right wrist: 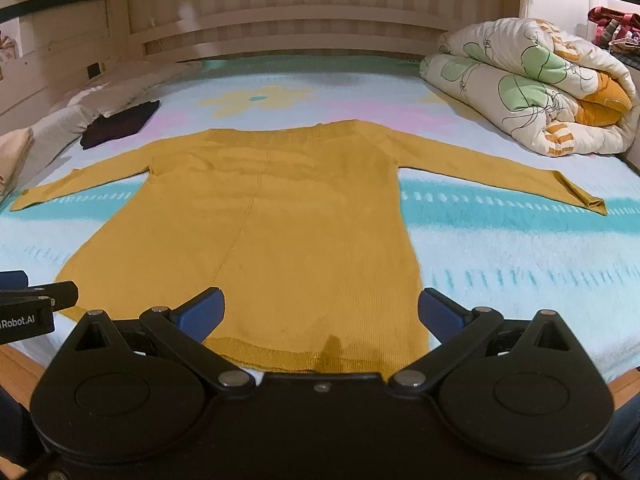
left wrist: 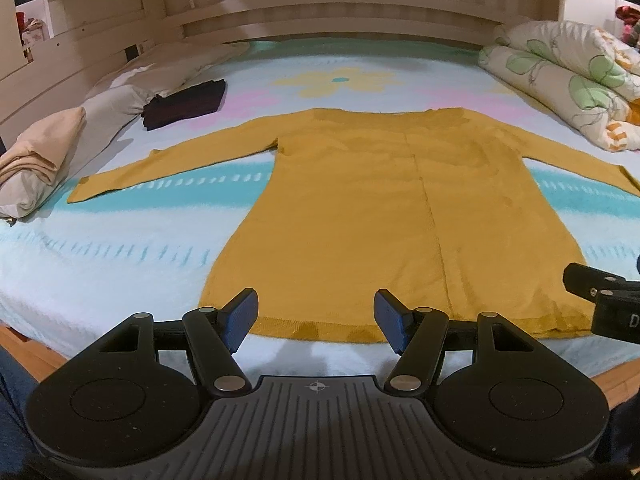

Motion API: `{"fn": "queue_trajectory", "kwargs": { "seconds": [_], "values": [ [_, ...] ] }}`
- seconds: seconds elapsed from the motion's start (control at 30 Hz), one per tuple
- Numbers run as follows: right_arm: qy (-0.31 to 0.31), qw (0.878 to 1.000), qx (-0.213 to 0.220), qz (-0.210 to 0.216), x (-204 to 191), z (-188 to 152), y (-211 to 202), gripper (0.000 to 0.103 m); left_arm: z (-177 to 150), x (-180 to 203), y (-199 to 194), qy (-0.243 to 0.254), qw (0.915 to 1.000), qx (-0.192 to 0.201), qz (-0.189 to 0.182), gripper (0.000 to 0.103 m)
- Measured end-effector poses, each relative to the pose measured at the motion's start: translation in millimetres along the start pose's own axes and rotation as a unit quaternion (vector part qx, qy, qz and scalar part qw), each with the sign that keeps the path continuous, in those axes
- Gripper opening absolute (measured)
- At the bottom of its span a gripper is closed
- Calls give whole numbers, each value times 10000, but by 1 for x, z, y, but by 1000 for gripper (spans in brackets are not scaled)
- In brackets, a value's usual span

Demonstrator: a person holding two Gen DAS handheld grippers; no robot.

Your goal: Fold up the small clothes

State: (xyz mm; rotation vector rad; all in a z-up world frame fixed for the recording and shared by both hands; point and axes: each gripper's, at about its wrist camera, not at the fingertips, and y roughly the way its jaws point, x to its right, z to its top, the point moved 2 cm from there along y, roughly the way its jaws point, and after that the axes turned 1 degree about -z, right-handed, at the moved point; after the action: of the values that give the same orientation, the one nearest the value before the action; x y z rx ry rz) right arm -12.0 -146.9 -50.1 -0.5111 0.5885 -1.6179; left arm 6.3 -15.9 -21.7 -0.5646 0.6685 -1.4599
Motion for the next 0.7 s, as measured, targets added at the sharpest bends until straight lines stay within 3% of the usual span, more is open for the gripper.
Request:
{"fn": "queue_trajectory", "kwargs": {
  "seconds": [0.7],
  "values": [
    [-37, 10000, -33, -9, -1, -1, 1, 102, -3, -6, 3, 47, 10000, -80, -18, 63]
  ]
}}
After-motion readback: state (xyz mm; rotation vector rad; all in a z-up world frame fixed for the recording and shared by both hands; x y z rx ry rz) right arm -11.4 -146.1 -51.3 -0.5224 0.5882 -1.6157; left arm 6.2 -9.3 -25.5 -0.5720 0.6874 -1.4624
